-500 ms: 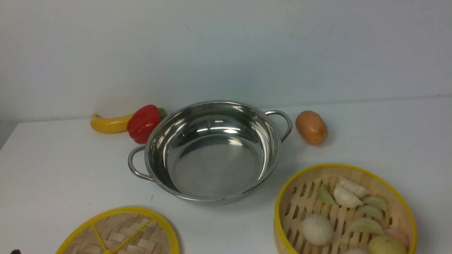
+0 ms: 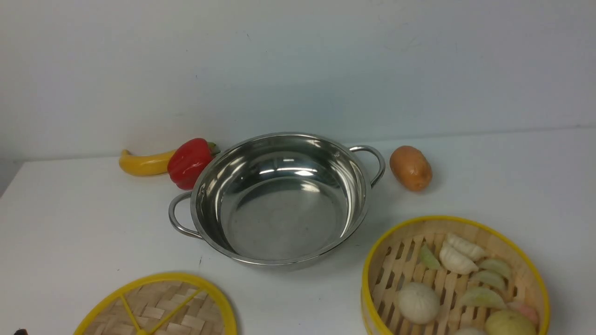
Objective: Place the steamer in the pot on the white table, and put the lid on the steamer.
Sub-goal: 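Reach for and grasp the rim of the bamboo steamer holding the buns with the right gripper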
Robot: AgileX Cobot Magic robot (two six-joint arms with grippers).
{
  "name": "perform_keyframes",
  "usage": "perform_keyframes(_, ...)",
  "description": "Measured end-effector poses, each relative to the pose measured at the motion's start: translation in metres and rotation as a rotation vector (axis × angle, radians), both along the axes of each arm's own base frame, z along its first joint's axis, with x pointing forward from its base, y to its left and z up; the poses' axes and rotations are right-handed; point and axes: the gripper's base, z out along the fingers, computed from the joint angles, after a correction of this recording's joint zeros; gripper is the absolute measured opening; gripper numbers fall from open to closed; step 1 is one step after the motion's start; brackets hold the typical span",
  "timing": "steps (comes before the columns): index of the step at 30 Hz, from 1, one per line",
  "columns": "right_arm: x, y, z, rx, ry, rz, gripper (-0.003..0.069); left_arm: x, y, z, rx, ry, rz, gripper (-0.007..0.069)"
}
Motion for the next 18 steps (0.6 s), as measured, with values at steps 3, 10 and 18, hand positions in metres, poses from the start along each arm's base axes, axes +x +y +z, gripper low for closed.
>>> perform_keyframes(3, 0.0000, 0.0000, 0.0000, 0.000, 0.000, 0.000, 0.0241, 0.0000, 0.0000, 0.0000, 0.000, 0.000, 0.000, 0.0241)
perform_keyframes(10, 0.0000, 0.0000, 0.0000, 0.000, 0.000, 0.000, 0.0241, 0.0000, 0.0000, 0.0000, 0.000, 0.000, 0.000, 0.0241)
perform_keyframes(18, 0.0000, 0.0000, 0.0000, 0.000, 0.000, 0.000, 0.0241, 0.0000, -0.0004, 0.0001, -0.034, -0.004, 0.000, 0.0241)
